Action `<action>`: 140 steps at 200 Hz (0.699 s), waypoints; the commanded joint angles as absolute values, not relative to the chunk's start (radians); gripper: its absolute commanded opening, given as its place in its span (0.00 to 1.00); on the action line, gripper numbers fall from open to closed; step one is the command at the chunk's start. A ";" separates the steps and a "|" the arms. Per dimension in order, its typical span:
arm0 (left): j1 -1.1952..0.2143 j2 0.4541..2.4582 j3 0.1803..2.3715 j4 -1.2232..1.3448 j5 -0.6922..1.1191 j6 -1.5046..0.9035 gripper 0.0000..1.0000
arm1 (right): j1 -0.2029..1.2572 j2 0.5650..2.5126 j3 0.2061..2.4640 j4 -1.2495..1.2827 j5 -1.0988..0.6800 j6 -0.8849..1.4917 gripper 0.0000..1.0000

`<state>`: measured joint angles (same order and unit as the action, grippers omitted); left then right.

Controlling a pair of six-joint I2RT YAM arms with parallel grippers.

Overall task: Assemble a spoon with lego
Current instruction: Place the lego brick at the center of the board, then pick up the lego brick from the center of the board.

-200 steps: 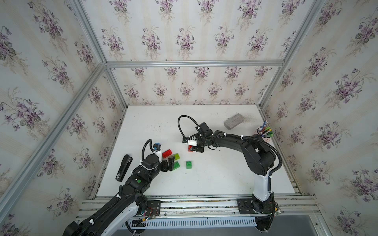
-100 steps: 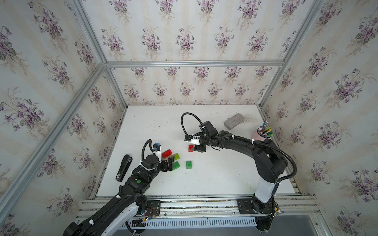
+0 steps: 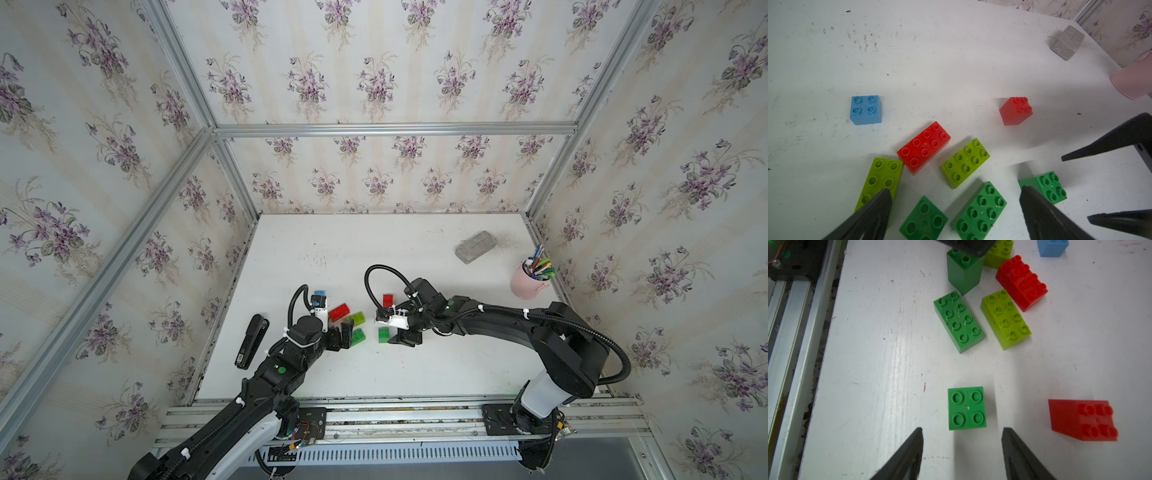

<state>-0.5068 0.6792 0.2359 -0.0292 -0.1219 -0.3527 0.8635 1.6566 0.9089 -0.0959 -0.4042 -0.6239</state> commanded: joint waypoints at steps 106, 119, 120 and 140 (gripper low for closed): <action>-0.507 0.684 0.230 -0.008 -0.129 -0.373 1.00 | 0.874 1.780 0.970 -0.050 -0.466 -0.622 0.52; -0.508 0.686 0.230 -0.008 -0.127 -0.374 1.00 | 0.873 1.787 0.975 -0.052 -0.465 -0.626 0.49; -0.507 0.686 0.230 -0.008 -0.128 -0.376 1.00 | 0.873 1.788 0.976 -0.051 -0.465 -0.626 0.49; -0.507 0.686 0.230 -0.007 -0.129 -0.371 1.00 | 0.873 1.799 0.989 -0.065 -0.458 -0.630 0.44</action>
